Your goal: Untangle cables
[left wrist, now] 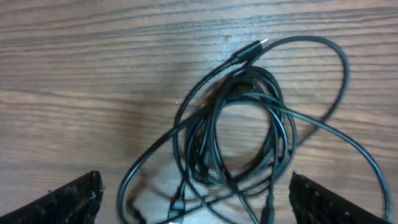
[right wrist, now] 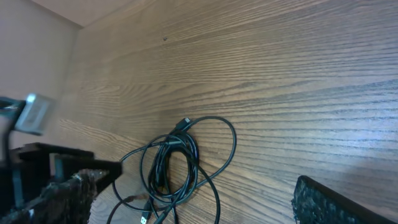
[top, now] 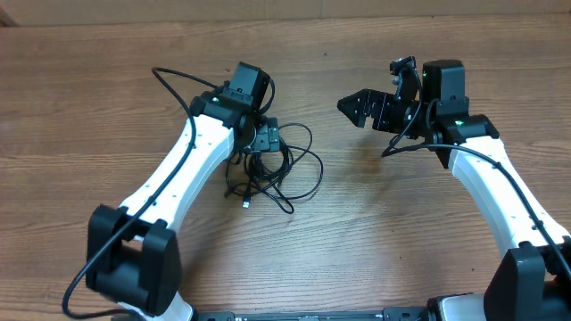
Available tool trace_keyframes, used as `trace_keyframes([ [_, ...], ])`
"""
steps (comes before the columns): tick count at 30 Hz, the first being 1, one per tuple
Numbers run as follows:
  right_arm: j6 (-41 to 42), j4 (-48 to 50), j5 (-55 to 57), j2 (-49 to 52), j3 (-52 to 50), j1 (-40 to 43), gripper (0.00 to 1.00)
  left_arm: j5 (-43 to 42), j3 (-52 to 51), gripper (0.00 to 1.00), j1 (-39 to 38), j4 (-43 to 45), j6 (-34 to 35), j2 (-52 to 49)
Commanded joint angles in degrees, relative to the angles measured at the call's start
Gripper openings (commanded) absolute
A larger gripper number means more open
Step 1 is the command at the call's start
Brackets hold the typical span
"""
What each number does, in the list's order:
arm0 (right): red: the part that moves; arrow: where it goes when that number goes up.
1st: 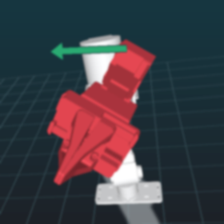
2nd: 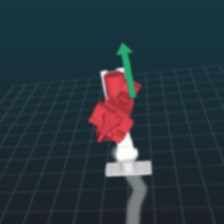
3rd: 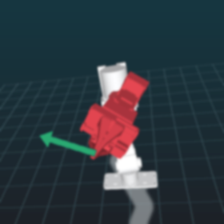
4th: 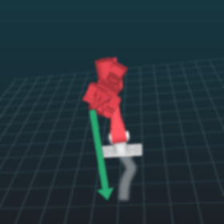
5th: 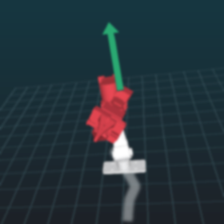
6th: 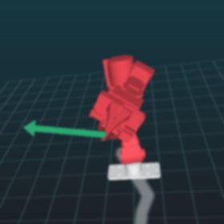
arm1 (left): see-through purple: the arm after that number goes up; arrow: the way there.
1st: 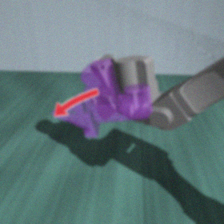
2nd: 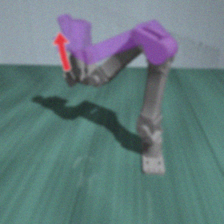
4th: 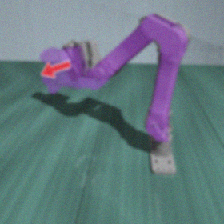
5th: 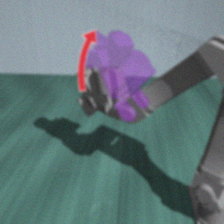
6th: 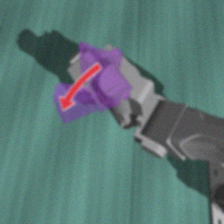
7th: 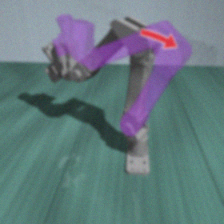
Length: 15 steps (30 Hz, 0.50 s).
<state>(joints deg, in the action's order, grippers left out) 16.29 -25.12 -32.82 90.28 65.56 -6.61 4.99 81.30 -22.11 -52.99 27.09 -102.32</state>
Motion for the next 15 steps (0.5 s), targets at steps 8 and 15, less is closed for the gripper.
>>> trace_keyframes([
  [8, -0.2, -0.4, -0.3, 0.1, 0.1, 0.3, 1.00, -0.5, -1.6, 0.90, 0.0, 4.4, 1.4, -10.2],
  [15, -0.2, -0.6, -0.3, 0.1, 0.1, 0.3, 1.00, -0.6, -1.6, 0.36, 0.0, 5.0, 1.5, -11.8],
])
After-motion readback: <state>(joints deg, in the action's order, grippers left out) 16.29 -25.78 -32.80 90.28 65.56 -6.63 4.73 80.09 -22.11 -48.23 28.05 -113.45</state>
